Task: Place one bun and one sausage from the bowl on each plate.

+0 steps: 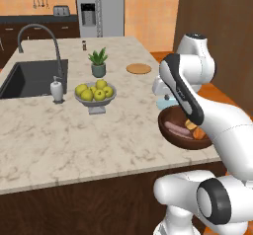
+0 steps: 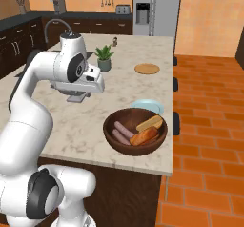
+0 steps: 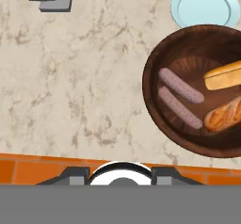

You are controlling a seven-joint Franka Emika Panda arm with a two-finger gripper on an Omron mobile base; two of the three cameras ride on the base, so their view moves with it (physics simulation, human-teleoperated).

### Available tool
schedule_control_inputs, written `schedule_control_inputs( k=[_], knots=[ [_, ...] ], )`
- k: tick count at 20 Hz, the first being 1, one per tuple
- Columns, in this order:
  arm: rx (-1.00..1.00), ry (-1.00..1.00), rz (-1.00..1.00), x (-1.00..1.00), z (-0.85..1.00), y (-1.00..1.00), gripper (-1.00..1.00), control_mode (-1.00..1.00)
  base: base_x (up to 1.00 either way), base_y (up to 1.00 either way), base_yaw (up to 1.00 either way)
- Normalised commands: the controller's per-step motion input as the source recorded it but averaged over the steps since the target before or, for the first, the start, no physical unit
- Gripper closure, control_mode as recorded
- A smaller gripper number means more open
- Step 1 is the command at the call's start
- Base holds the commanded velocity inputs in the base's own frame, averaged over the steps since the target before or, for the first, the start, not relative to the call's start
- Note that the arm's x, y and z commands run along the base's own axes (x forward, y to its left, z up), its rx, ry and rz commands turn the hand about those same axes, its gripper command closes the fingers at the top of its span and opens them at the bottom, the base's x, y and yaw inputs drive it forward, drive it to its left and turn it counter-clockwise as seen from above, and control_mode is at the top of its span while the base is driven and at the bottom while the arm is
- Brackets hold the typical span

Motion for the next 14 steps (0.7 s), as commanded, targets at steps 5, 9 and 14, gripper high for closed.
schedule_control_inputs(
  k=[5, 9, 14],
  knots=[
    [0.0, 0.0, 0.0, 0.0, 0.0, 0.0, -1.0, -1.0, 0.0, 0.0, 0.0],
    [0.0, -0.01, 0.0, 0.0, -0.03, -0.16, -1.0, -1.0, 0.0, 0.0, 0.0],
    [0.01, 0.01, -0.47, 0.02, -0.25, -1.0, -1.0, -1.0, 0.0, 0.0, 0.0]
  ],
)
